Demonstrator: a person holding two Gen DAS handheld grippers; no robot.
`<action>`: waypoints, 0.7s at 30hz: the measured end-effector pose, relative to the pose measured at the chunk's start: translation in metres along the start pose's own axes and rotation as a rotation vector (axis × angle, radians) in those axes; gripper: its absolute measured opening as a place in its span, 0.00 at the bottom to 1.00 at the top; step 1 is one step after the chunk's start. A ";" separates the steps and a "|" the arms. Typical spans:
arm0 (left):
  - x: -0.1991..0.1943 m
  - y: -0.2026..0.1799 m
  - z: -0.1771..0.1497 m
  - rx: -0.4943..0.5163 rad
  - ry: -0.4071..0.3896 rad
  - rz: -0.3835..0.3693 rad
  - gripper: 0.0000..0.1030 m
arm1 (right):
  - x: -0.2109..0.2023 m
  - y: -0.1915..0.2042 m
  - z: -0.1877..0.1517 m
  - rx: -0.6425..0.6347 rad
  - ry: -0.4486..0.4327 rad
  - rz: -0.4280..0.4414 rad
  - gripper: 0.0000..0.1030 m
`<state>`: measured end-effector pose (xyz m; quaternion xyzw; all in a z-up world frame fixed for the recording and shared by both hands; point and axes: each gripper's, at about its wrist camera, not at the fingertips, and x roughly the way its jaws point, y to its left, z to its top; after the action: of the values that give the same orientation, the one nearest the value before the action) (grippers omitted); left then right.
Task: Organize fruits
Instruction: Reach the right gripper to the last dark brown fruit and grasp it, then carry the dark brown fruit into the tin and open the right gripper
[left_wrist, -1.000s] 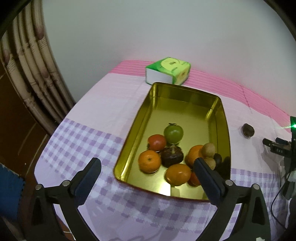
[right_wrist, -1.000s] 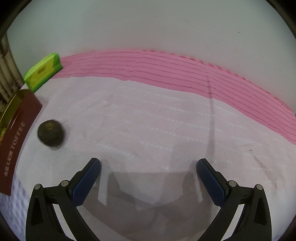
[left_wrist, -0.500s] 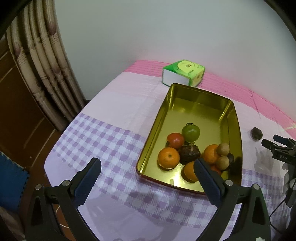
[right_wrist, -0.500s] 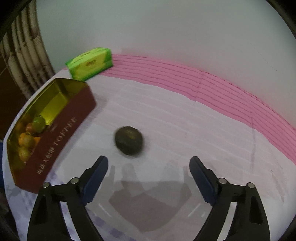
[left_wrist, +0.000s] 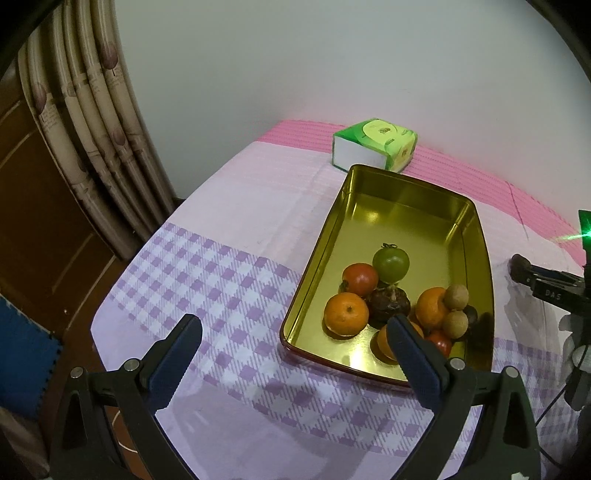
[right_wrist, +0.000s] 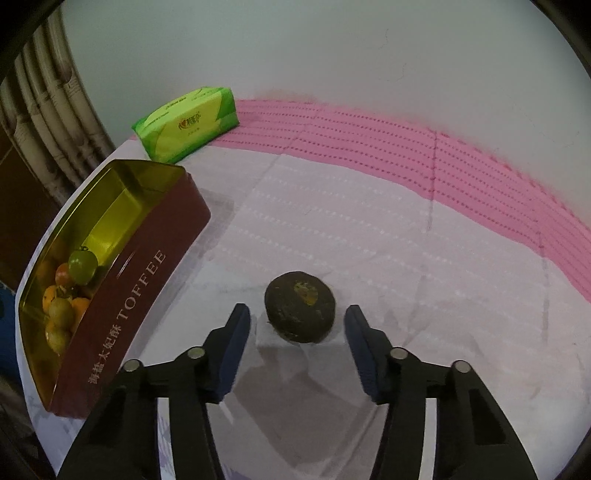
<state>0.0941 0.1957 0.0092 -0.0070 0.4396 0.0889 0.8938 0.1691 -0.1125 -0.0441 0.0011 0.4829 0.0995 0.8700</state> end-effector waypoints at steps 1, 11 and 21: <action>0.000 0.000 0.000 0.000 0.000 0.000 0.97 | 0.001 0.001 -0.001 0.000 0.000 -0.003 0.50; 0.002 0.000 -0.001 -0.003 0.007 0.002 0.97 | 0.005 0.000 0.002 0.032 -0.007 -0.008 0.39; 0.003 0.002 -0.001 -0.011 0.011 0.003 0.97 | 0.002 0.004 -0.001 0.011 -0.015 -0.023 0.39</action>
<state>0.0945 0.1980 0.0064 -0.0119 0.4440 0.0927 0.8912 0.1691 -0.1087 -0.0461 0.0008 0.4770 0.0869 0.8746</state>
